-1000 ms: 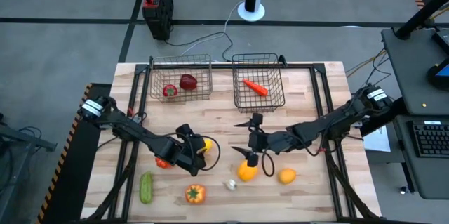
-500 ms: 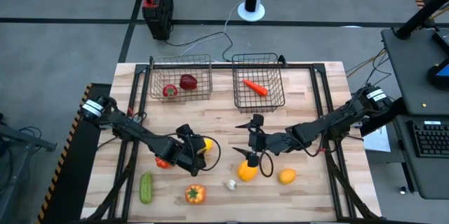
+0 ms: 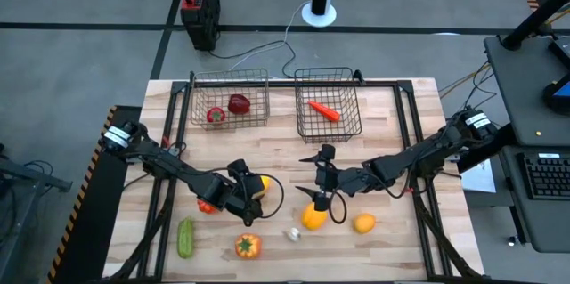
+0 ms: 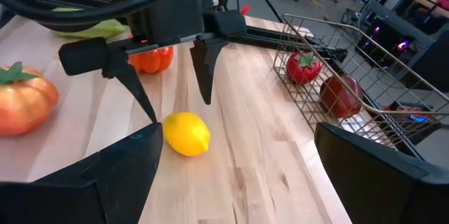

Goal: Sort produce into baskets
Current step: Put the lemon into the gold wire basket

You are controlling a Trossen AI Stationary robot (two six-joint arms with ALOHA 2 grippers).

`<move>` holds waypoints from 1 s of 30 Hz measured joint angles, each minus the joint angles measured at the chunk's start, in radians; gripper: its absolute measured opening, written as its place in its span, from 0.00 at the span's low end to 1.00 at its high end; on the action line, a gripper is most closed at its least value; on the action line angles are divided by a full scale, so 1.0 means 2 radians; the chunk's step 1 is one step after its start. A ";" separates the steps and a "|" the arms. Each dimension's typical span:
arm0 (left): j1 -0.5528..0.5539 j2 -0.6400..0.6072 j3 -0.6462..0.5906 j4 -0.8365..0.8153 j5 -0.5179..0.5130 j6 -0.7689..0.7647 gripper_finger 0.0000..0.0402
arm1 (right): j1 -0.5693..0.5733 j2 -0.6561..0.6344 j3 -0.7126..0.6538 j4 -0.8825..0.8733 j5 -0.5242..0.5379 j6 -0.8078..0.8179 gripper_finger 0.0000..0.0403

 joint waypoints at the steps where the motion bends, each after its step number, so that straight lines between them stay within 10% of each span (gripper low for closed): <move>1: 0.000 0.000 0.000 0.000 0.000 -0.003 0.76 | 0.000 0.000 -0.001 0.000 0.000 0.000 0.90; 30: 0.000 0.001 -0.052 0.062 -0.031 0.012 0.84 | -0.002 0.000 -0.006 -0.001 0.000 -0.002 0.90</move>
